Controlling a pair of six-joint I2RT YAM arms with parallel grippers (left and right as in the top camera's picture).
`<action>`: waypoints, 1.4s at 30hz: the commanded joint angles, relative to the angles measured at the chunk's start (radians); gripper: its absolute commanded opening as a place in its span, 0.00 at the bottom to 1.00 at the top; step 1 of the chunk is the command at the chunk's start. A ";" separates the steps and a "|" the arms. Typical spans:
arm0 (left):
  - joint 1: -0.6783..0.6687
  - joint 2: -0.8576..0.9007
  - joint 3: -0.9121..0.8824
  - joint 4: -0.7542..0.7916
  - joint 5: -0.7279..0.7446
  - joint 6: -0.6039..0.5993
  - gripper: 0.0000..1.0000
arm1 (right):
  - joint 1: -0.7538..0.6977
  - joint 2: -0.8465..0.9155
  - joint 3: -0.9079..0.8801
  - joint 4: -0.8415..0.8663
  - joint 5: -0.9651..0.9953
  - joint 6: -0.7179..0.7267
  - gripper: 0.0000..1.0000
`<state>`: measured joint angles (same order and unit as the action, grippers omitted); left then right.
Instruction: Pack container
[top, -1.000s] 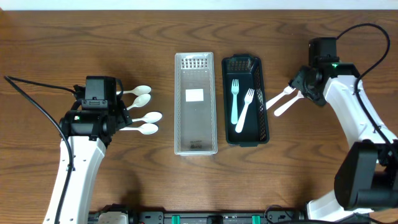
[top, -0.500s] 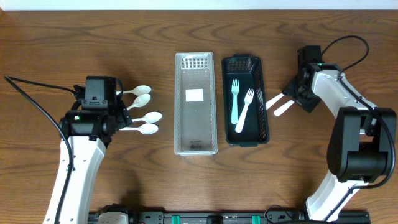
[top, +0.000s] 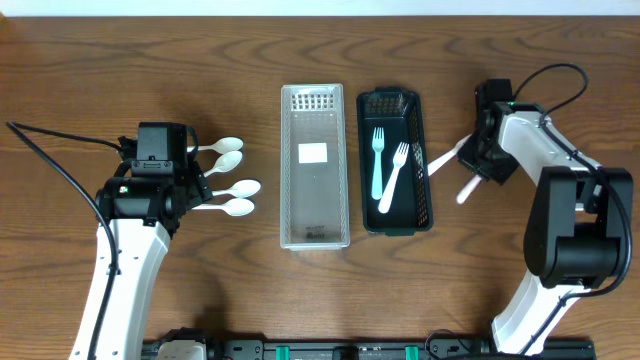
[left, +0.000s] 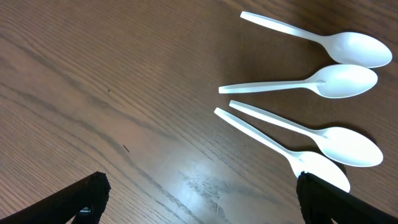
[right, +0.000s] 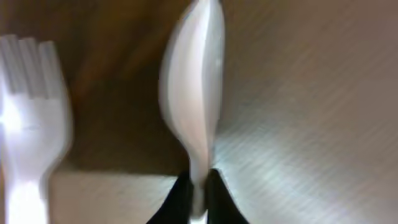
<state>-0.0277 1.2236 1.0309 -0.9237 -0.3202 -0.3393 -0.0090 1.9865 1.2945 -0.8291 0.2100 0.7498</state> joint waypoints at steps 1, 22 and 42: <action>0.005 0.005 0.015 -0.003 -0.005 0.006 0.98 | -0.003 -0.008 -0.013 -0.023 0.075 -0.011 0.01; 0.005 0.005 0.015 -0.003 -0.005 0.006 0.98 | 0.406 -0.346 0.016 0.152 -0.156 -0.250 0.01; 0.005 0.005 0.015 -0.003 -0.005 0.006 0.98 | 0.184 -0.343 0.124 0.084 -0.043 -0.166 0.47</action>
<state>-0.0277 1.2236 1.0309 -0.9237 -0.3202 -0.3393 0.2577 1.6630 1.4071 -0.7242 0.1101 0.4873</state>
